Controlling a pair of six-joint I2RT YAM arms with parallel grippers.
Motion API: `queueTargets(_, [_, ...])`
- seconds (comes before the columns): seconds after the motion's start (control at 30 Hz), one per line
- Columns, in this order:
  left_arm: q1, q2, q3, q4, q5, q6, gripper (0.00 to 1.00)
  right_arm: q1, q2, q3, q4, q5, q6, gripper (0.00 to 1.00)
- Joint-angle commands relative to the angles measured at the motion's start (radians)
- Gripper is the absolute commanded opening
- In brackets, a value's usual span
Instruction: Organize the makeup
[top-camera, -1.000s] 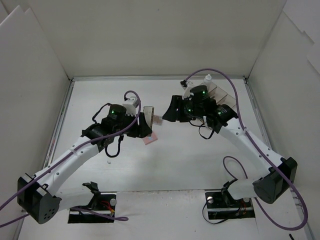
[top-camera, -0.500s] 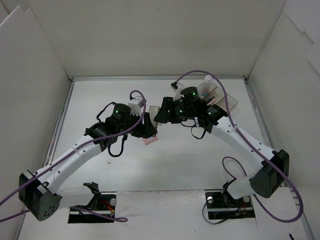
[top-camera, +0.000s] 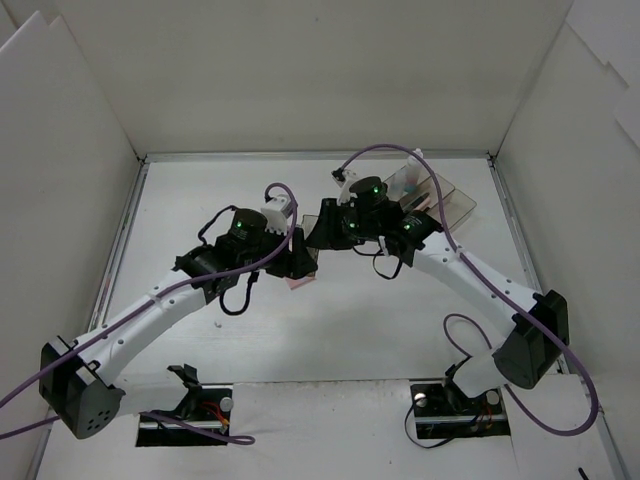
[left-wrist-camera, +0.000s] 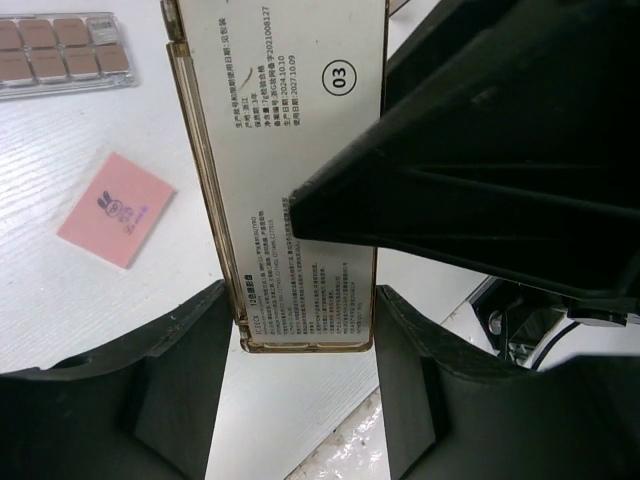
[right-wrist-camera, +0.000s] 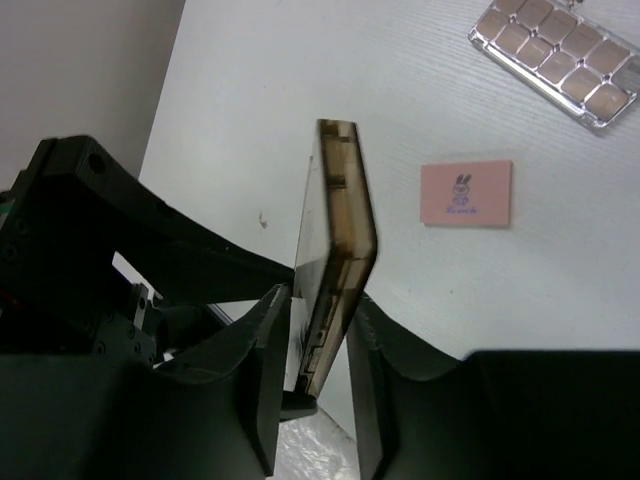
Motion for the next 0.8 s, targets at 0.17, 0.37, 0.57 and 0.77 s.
queueTargets(0.17, [-0.013, -0.034, 0.045, 0.061, -0.034, 0.010, 0.21, -0.009, -0.009, 0.008, 0.062, 0.040, 0.011, 0.00])
queueTargets(0.37, [-0.013, -0.064, 0.002, 0.027, -0.119, 0.000, 0.89, -0.106, -0.079, -0.063, 0.061, 0.106, 0.029, 0.00])
queueTargets(0.57, [-0.013, -0.107, -0.032, -0.027, -0.208, -0.004, 0.99, -0.291, -0.173, -0.165, 0.027, 0.215, 0.063, 0.00])
queueTargets(0.77, [0.055, -0.149, -0.090, -0.088, -0.230, -0.012, 1.00, -0.546, -0.203, -0.199, -0.079, 0.336, 0.058, 0.00])
